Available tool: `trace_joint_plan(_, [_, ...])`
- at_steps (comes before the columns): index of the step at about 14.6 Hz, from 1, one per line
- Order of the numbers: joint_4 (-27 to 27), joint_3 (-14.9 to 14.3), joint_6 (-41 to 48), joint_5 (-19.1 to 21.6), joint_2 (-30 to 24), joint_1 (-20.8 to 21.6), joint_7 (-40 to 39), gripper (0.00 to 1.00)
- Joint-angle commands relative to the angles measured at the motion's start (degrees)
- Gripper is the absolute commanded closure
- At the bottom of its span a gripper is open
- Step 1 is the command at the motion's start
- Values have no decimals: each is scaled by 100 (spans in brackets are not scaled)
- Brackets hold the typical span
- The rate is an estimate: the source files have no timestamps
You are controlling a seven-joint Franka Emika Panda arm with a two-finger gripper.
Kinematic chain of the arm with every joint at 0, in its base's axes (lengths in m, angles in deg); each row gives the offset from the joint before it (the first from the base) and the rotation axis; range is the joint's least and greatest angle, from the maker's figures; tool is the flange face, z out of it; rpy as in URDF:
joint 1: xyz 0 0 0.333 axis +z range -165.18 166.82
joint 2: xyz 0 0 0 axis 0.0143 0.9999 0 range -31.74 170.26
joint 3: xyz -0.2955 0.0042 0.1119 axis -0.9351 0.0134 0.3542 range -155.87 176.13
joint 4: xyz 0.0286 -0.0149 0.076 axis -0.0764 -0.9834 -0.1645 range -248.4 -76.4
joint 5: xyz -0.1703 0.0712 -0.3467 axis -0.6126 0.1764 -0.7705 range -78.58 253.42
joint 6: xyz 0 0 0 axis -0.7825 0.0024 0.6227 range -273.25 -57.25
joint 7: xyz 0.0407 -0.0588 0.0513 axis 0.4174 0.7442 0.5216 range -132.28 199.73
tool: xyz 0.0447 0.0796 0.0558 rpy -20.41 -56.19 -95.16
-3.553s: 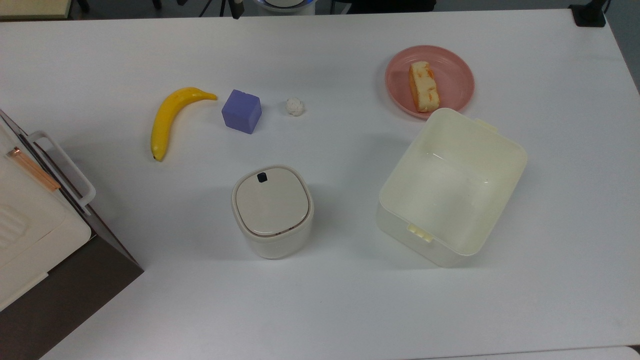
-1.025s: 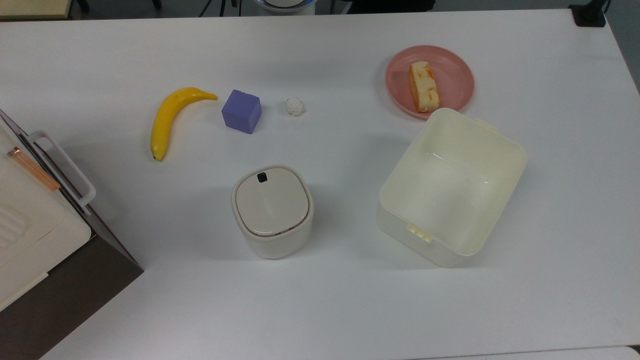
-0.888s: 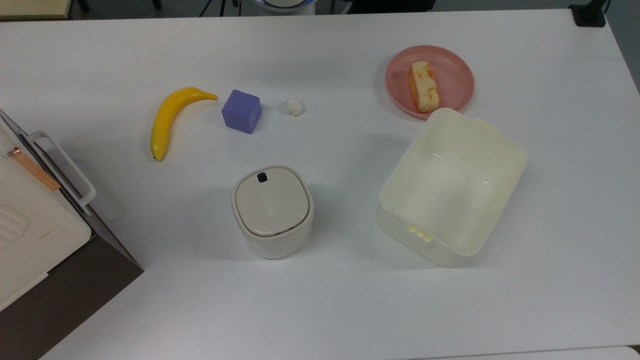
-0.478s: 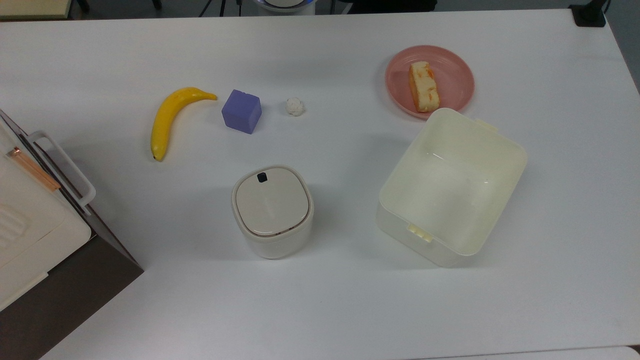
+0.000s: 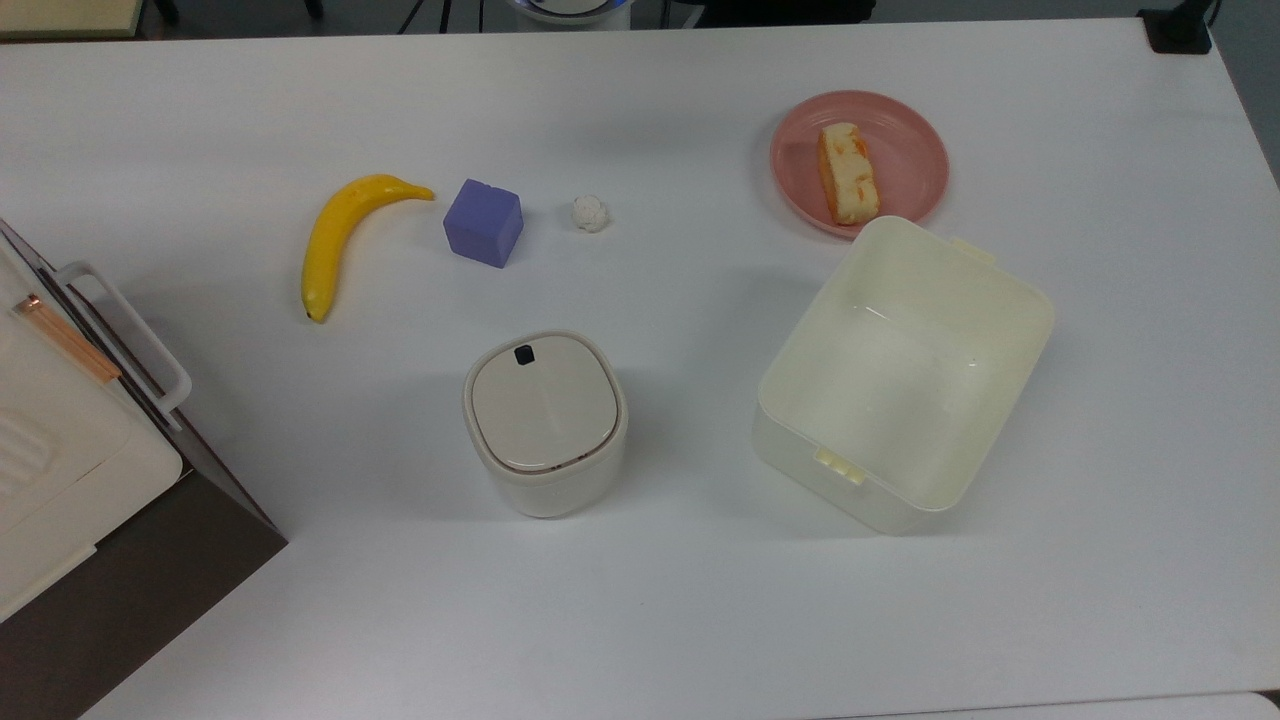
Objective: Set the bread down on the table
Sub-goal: 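Move the gripper over the bread slice on the pink plate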
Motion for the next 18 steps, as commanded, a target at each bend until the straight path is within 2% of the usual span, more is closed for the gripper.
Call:
trace_joint_plan(1, [-115,-36,25,-36,216,793,177,0])
trace_joint_plan(3, [-176,-36,-272,-115,453,1242,694,0])
trace_joint_plan(6, [-851,-28,-1088,-764,569,1980,1556,0])
trace_joint_plan(10, [-1424,-28,-1486,-1161,911,2763,2103,0])
trace_joint_plan(18, [-1847,69,-1495,-1161,1245,3818,2621,0])
